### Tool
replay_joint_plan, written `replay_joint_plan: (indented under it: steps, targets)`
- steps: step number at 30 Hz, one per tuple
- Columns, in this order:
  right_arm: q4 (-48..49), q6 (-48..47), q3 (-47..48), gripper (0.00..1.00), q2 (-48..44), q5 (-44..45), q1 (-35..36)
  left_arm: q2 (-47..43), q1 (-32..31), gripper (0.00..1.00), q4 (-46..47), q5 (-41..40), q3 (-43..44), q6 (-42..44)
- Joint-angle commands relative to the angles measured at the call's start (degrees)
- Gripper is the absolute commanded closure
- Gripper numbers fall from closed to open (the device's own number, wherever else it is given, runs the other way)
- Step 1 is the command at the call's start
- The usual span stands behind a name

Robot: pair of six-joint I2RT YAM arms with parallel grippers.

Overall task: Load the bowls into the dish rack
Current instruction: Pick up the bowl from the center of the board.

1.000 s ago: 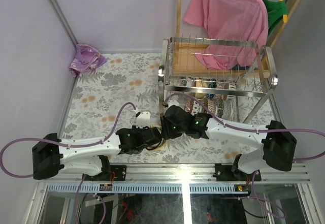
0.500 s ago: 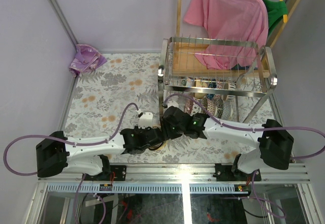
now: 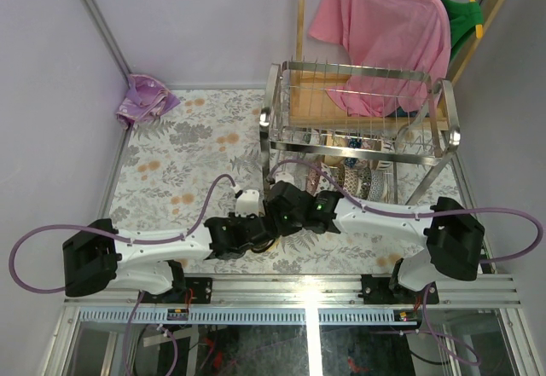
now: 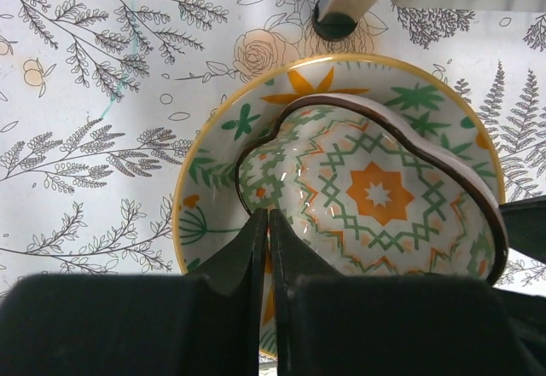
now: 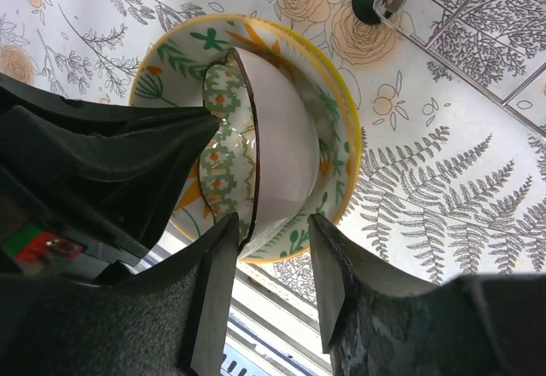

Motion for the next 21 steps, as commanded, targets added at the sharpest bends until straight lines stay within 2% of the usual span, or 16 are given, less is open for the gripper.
replay_joint_plan:
  steps: [1, 10, 17, 21]
  targets:
    - [2.9, -3.7, 4.1, 0.54, 1.1, -1.8, 2.9, -0.3, -0.1, 0.98, 3.9, -0.8, -1.3, 0.9]
    - [0.5, -3.9, 5.4, 0.56, 3.1, 0.4, 3.4, -0.8, -0.3, 1.00, 6.7, -0.7, -1.2, 2.1]
    - [-4.5, -4.4, 7.5, 0.56, 5.7, 5.3, 4.8, -1.0, -0.7, 1.00, 7.1, -1.0, -1.1, 2.3]
    - [-5.5, -4.5, 8.1, 0.64, 6.0, 6.8, 5.1, -1.4, -0.9, 1.00, 7.1, -1.2, -1.1, 2.4]
